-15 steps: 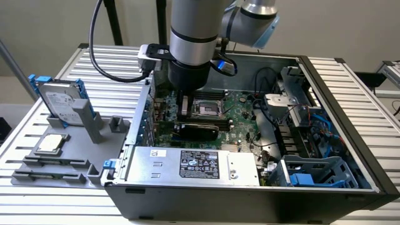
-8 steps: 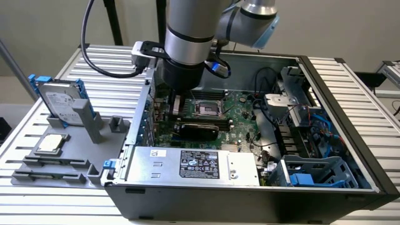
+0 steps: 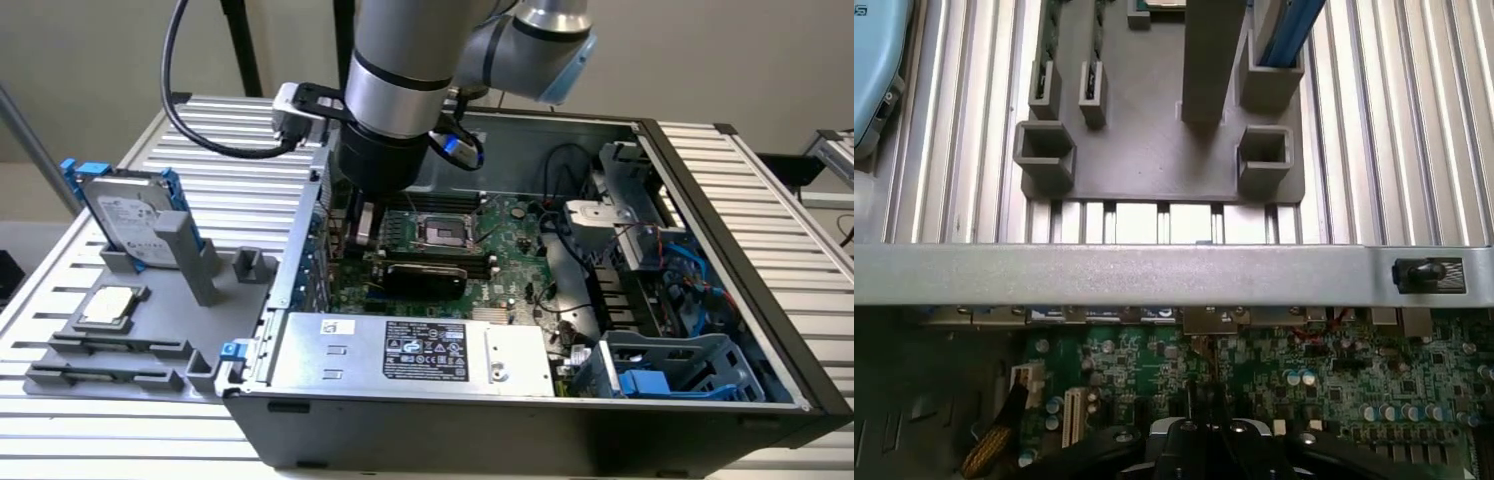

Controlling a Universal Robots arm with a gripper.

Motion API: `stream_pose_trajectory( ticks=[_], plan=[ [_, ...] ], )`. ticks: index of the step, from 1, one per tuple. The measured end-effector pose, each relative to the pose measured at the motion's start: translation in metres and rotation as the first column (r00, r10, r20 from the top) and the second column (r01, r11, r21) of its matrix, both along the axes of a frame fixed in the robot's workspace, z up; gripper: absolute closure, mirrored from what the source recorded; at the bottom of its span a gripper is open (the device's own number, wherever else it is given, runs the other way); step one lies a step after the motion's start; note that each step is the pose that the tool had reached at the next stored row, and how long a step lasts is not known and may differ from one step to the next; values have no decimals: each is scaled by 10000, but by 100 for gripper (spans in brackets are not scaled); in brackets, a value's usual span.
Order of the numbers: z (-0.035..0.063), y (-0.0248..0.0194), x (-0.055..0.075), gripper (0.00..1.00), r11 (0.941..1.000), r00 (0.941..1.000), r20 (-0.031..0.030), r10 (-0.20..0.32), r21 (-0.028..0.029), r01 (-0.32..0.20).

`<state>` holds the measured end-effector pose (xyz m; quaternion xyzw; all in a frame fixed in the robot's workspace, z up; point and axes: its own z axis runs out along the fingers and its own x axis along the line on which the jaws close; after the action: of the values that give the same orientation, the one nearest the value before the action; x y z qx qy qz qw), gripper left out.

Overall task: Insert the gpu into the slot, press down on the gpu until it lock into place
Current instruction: 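Press down on the gpu until it lock into place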

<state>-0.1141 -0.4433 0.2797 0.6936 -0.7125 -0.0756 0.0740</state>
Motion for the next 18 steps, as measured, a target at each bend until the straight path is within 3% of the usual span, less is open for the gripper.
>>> stream_pose_trajectory(
  ticks=[7, 11, 15, 18],
  plan=[
    [52, 0, -3, 89, 9999, 9999, -112, 16, -133, -17],
    [66, 0, -5, 89, 9998, 9997, -246, 22, -201, -27],
    [108, 0, -5, 89, 9997, 9993, -364, 24, -227, -32],
    [127, 0, -5, 89, 9997, 9988, -498, 23, -246, -35]
  ],
)
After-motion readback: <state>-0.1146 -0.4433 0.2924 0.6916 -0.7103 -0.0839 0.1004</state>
